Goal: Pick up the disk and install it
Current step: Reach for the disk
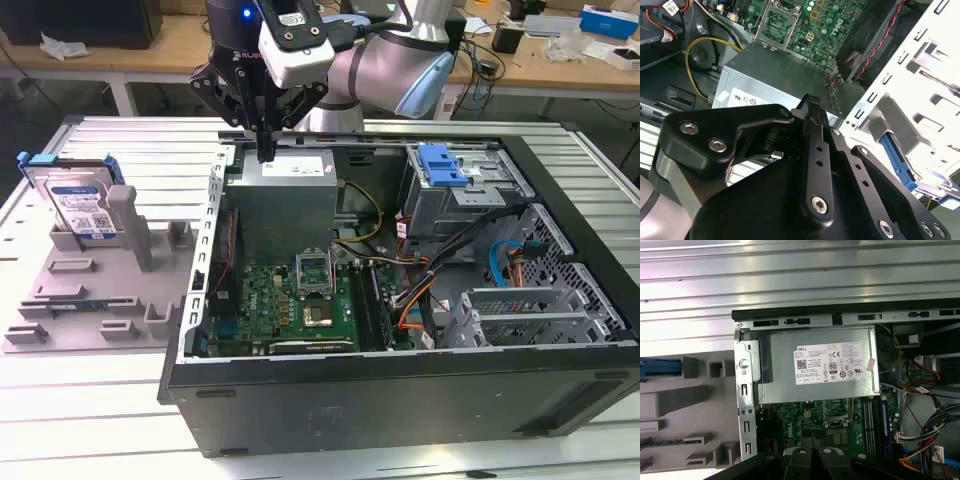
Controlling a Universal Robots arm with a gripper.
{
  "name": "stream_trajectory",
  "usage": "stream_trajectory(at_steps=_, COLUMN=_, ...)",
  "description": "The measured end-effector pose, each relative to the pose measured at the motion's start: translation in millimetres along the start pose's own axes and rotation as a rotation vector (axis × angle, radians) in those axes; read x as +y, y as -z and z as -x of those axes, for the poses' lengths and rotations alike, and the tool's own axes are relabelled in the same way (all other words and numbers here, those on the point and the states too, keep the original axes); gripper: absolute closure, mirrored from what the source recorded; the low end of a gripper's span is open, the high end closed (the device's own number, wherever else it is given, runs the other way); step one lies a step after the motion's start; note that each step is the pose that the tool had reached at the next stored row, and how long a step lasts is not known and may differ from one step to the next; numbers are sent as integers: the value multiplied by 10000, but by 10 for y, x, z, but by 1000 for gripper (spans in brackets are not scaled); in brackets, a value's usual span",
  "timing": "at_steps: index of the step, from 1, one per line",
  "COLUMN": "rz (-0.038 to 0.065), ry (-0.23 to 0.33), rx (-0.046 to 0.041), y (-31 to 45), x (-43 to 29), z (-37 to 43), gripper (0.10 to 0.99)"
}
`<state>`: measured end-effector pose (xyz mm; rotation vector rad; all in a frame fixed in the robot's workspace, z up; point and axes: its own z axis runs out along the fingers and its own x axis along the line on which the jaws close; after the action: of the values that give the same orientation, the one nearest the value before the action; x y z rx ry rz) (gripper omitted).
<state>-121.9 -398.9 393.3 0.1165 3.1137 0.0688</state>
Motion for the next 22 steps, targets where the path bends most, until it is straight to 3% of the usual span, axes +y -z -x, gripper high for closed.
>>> stream_trajectory(at_steps=8, rz=0, ry=-2, rx=6, y=-2, x=1, z=-3, gripper=980)
stream_trajectory(at_steps=9, rz=0, ry=-2, rx=15, y=-4, x=19, z=-37, gripper=980)
stream_trajectory(at_steps=13, rz=-3, ry=-1, rx=34, y=-8, x=103, z=-220, gripper=980)
stream_trajectory(at_steps=18, rz=-11, ry=-6, rx=150, y=-11, x=169, z=-662, gripper=980)
stream_trajectory(at_steps=22, rz=-14, ry=-7, rx=190, y=-13, x=201, z=-824, gripper=980)
